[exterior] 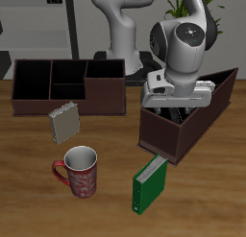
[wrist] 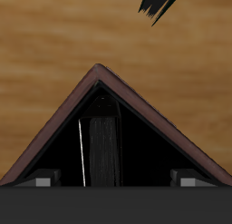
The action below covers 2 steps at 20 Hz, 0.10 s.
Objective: Place the black book into the left desk caddy's right compartment
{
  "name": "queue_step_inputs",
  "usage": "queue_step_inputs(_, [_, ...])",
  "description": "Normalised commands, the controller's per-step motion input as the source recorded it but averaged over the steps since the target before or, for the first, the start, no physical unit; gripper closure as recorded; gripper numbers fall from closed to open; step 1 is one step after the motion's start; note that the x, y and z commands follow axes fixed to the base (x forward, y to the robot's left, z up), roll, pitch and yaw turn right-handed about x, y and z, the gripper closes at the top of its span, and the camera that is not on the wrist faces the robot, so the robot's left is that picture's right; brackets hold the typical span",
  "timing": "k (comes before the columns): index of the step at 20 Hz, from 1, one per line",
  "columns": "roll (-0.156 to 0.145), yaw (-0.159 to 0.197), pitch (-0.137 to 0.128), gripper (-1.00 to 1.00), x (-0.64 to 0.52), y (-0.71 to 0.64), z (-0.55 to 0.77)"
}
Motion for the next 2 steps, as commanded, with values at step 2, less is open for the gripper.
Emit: queue_step_inputs(2, [0.012,0.006,-0.021,-1.00,-0.13,-0.01,0.13])
